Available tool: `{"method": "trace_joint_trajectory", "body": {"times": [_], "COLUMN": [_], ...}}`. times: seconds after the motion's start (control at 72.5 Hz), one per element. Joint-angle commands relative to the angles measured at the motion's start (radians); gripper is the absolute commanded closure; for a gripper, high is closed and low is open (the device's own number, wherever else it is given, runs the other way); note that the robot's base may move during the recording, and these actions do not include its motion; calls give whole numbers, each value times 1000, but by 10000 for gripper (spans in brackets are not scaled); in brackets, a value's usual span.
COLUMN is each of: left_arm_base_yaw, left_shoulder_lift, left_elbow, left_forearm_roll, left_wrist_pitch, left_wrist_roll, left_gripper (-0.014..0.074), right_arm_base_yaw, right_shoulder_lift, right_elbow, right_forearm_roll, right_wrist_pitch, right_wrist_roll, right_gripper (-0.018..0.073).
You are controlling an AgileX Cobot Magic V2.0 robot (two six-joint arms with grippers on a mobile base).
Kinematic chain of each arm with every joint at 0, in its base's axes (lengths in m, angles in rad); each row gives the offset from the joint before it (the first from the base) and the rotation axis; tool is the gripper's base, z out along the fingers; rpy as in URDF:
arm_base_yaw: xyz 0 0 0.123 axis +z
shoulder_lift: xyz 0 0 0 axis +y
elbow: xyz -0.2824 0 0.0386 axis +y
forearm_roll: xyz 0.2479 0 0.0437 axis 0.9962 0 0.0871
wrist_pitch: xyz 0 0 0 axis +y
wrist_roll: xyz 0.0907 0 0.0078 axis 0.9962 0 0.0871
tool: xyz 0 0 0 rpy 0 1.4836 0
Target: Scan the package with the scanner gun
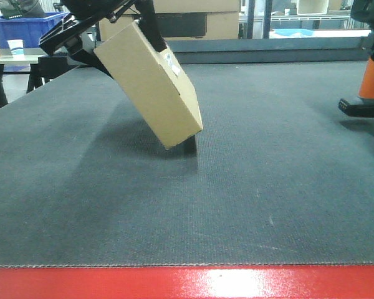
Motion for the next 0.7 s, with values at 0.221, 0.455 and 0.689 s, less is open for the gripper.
{"method": "trace_joint_trajectory", "body": {"times": [0.221,0.455,0.689], "left_arm_base_yaw": [-6,-6,-6], "left_shoulder_lift": [-8,-8,-8], "left_elbow": [-3,-3,-3], "left_forearm_roll": [-14,-14,-14], "left_wrist_pitch": [-13,-13,-13], "left_wrist_roll": [-4,-4,-4], "left_gripper": [708,708,708], "right_arm_base_yaw": [-1,-1,-1], "right_shoulder_lift": [2,2,2], "right_elbow": [-6,-6,-6], "right_forearm_roll": [7,7,7], "right_wrist_pitch": [-50,-40,-36], "right_wrist_roll": [7,7,7], "right_gripper": [721,721,348]}}
